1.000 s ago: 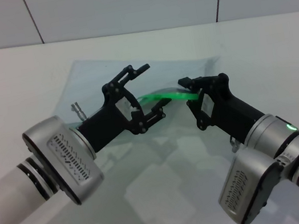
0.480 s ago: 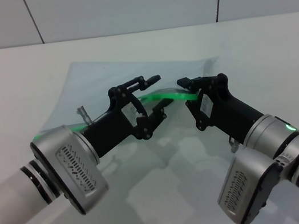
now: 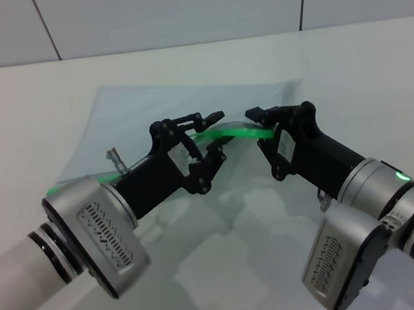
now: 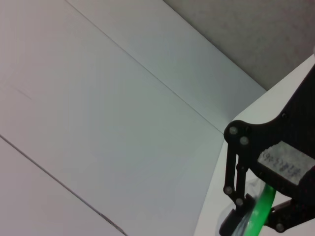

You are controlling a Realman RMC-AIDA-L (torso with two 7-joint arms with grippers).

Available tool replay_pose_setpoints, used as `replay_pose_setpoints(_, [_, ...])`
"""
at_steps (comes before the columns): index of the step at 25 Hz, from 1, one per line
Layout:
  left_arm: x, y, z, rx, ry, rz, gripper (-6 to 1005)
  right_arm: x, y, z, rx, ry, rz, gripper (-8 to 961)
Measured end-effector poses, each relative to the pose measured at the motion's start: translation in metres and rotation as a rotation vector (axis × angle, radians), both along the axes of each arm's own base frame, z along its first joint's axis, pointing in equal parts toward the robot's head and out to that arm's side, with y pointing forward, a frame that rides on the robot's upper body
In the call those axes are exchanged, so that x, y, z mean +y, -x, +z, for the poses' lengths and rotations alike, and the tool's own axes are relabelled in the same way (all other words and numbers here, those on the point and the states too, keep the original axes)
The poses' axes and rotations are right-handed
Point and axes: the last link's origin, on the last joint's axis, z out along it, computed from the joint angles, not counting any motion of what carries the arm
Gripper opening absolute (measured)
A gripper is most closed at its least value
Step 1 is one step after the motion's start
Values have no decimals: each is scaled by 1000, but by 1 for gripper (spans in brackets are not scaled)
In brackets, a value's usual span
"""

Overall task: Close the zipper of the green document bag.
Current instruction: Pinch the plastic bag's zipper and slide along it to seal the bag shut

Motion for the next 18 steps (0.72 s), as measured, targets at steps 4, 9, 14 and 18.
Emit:
replay_pose_setpoints(4, [0, 0, 0, 0, 1, -1, 250, 0, 0, 0, 0, 0, 1, 54])
replay_pose_setpoints(9, [0, 0, -1, 1, 2, -2, 215, 0, 0, 0, -2, 0, 0, 55])
replay_pose_setpoints(14, [0, 0, 0, 8, -4, -8, 181, 0, 0, 0, -3, 2, -1, 56])
replay_pose_setpoints(18, [-2, 0, -2, 20, -20, -17, 172, 0, -1, 0, -4, 2, -2, 56])
